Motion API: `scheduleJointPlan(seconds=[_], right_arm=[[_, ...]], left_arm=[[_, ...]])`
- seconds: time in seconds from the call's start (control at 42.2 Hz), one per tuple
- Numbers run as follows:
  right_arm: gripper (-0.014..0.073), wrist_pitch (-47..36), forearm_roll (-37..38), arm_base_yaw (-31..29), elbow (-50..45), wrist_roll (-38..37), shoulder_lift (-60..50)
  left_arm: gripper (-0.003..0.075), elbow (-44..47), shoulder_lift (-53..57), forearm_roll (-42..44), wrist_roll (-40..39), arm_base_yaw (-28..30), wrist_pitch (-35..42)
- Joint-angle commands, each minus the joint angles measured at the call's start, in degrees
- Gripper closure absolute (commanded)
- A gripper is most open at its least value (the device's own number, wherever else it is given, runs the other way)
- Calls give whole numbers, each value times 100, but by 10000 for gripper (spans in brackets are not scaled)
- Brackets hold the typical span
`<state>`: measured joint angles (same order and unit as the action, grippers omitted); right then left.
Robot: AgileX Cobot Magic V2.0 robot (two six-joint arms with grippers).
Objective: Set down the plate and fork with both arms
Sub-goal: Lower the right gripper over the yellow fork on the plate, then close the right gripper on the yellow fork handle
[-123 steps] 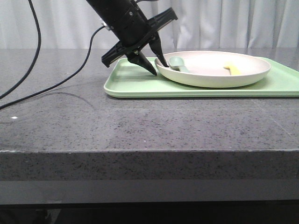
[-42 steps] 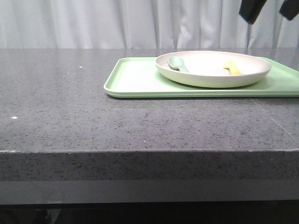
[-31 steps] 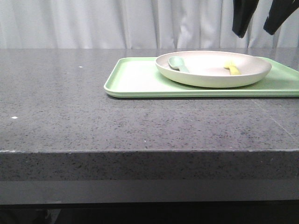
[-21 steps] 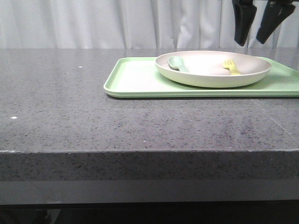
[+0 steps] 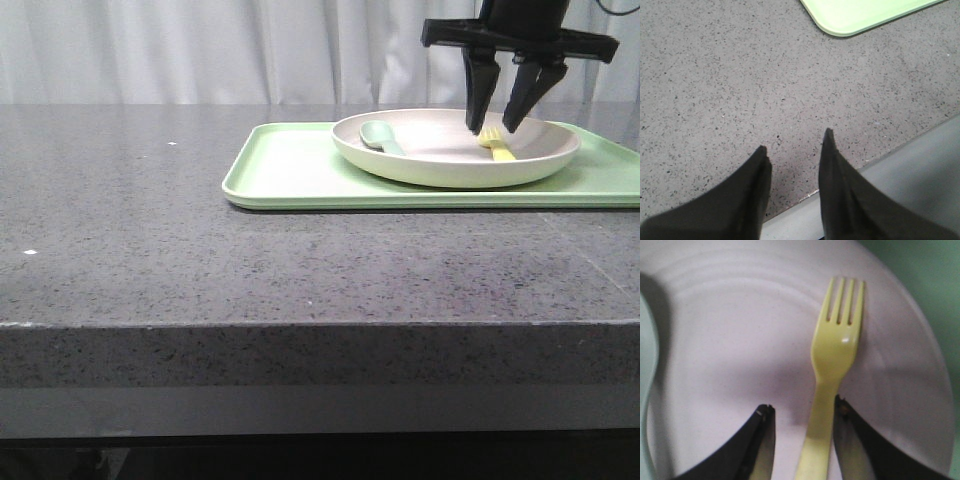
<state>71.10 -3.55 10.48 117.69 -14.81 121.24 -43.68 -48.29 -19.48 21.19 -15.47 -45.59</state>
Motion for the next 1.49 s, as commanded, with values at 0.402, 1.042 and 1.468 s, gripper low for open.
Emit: scheduleJointPlan(seconds=[0.402, 1.042, 1.468], right_arm=[[278, 548, -40, -208, 179, -4, -257], [300, 548, -258, -208, 179, 7, -46], [568, 548, -258, -208, 179, 34, -46]], left_arm=[[477, -153, 32, -162, 11, -34, 352], [477, -153, 32, -154, 11, -34, 424], [477, -153, 32, -132, 11, -34, 427]])
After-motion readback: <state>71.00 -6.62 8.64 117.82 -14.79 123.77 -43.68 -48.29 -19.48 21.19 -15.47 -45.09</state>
